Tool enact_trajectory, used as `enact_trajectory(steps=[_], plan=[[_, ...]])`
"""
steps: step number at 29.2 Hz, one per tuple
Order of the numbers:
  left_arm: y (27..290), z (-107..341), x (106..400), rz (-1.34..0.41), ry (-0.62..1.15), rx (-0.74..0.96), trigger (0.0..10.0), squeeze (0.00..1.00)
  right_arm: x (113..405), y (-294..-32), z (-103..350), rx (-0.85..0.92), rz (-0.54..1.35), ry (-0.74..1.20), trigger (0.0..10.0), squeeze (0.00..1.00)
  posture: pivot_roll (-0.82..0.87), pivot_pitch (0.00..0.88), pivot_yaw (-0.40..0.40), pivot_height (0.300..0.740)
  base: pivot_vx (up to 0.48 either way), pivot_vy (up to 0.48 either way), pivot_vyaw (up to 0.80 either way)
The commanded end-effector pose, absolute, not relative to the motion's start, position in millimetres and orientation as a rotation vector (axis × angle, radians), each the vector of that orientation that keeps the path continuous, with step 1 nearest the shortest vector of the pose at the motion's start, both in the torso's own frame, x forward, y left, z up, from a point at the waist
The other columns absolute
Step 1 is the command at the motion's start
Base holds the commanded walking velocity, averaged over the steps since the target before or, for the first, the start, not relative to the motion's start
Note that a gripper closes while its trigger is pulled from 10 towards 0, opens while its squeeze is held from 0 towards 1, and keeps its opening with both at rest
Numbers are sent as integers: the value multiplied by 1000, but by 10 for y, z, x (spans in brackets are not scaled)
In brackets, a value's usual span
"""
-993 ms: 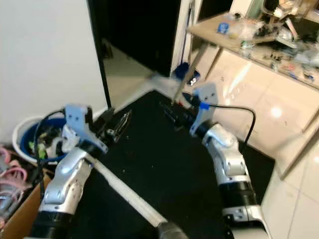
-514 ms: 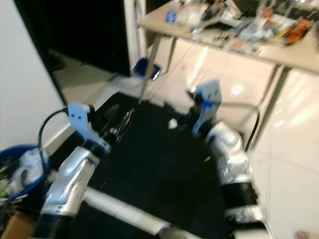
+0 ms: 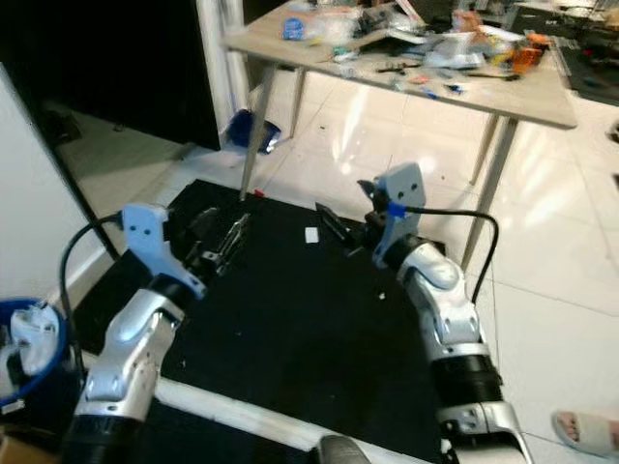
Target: Picking trash to rubbish bin
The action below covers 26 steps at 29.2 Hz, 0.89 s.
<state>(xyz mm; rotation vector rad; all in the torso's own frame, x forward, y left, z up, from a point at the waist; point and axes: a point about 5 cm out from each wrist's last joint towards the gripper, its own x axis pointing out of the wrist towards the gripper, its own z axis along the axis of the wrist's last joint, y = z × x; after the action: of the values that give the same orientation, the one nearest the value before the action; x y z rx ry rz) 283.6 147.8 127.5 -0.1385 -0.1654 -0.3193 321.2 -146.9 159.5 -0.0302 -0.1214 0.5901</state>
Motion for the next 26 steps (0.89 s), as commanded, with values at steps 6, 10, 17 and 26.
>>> enact_trajectory(steps=[6,10,17,26], plan=[[1610,1243,2857,-203,-163,-27,10000,0,3233,-1569,1530,-44,531,-98,10000,0,-84,0,-50,740,0,0,0],[1592,1234,2860,-205,-165,-22,10000,0,3232,-1567,1529,-44,532,-101,10000,0,-84,0,-50,740,0,0,0],[1561,1238,2867,-213,-176,-9,10000,0,3232,-1546,1512,-25,548,-84,10000,0,-84,0,-50,740,0,0,-457],[1544,1247,2874,-222,-185,-1,10000,0,3235,-1535,1520,-26,554,-88,10000,0,-85,0,-46,740,0,0,-800]])
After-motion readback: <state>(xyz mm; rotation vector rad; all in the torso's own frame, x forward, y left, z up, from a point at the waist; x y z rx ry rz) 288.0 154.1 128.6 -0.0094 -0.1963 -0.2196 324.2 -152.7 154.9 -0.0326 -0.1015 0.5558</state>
